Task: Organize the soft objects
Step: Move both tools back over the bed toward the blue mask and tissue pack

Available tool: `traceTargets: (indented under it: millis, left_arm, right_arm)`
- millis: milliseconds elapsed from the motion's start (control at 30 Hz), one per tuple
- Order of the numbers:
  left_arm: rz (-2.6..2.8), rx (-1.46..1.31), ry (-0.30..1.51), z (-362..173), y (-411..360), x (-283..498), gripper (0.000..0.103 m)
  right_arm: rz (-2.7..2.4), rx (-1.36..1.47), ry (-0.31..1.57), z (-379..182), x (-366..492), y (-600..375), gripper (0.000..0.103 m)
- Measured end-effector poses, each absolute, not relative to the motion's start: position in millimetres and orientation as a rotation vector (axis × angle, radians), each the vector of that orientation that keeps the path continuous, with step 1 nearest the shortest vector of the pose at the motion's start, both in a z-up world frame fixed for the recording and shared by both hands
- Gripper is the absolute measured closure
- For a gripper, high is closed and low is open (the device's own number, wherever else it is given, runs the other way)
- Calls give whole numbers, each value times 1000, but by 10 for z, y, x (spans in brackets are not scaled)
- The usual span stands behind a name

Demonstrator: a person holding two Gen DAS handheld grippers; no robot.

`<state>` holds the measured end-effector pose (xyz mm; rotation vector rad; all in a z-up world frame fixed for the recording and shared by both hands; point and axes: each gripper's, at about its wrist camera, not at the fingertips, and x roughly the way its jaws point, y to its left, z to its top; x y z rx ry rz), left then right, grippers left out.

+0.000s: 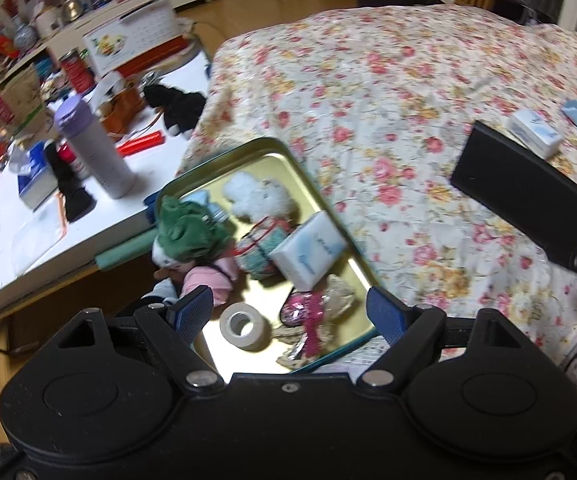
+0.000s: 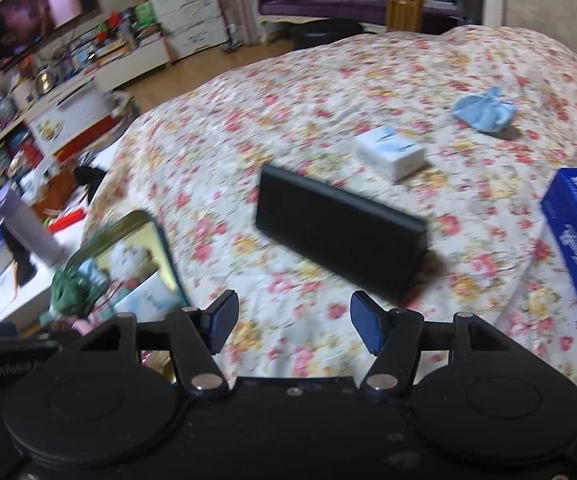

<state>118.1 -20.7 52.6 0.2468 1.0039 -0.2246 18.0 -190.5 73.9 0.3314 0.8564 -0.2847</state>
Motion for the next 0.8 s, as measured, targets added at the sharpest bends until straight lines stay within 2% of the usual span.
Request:
traceTargets:
  millis: [433,800]
  left_arm:
    - [-343,290,953,749,-755,1200,22]
    - [-394,360,924,880,-1178,1393,22]
  right_arm:
    - [-501,390,749,959,108,-2861,42]
    - [-645,403,710,1014,365,-3481,42]
